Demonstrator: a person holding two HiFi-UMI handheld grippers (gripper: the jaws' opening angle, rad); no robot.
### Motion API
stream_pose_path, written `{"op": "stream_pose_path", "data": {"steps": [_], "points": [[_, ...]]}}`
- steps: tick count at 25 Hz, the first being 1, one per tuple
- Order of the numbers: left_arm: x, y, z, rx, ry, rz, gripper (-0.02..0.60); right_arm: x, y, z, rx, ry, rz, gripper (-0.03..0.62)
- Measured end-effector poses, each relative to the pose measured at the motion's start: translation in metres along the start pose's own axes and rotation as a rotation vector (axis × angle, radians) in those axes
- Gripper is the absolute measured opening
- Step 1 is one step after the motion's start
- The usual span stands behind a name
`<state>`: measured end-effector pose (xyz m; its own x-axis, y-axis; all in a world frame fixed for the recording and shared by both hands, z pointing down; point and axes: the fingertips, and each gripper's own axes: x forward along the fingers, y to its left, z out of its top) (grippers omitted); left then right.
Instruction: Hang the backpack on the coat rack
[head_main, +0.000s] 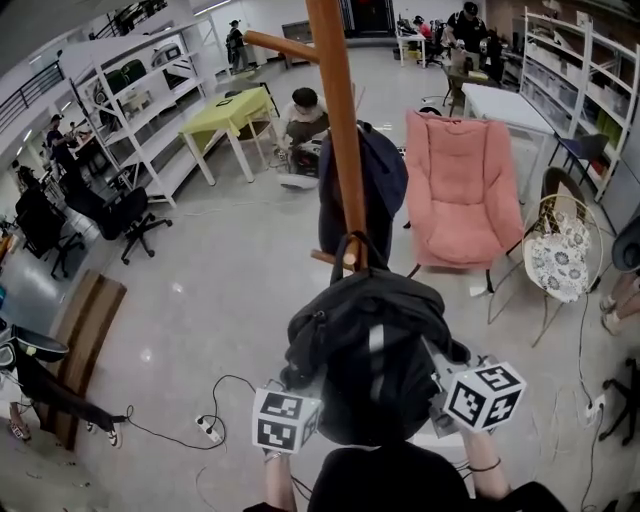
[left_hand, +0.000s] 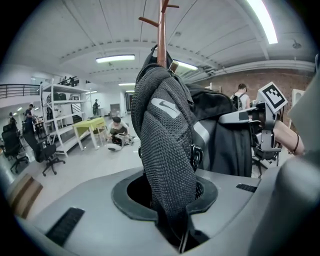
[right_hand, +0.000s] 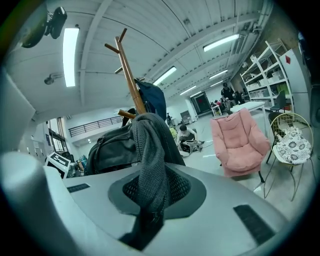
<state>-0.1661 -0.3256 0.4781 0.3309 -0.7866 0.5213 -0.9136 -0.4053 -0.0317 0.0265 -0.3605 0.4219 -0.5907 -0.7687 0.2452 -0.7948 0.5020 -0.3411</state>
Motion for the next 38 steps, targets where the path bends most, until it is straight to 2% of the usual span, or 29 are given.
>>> {"op": "stream_pose_path", "data": {"steps": [9,23,33,38], "points": [[0.009,0.003,-0.011,-0.028,0.018,-0.026,0.104,0.007,-0.004,-0.009,0.006,0.012,-0.03,0.038],[0.022,0.008,-0.019,-0.063,-0.011,-0.036,0.124,0.013,-0.012,-0.014,-0.036,0.005,-0.052,0.038],[0.025,0.016,-0.017,-0.086,-0.075,-0.008,0.175,0.015,-0.015,-0.012,-0.102,0.003,-0.025,0.062],[0.026,0.018,-0.016,-0.099,-0.116,0.01,0.198,0.015,-0.015,-0.011,-0.088,-0.013,0.004,0.083]]}}
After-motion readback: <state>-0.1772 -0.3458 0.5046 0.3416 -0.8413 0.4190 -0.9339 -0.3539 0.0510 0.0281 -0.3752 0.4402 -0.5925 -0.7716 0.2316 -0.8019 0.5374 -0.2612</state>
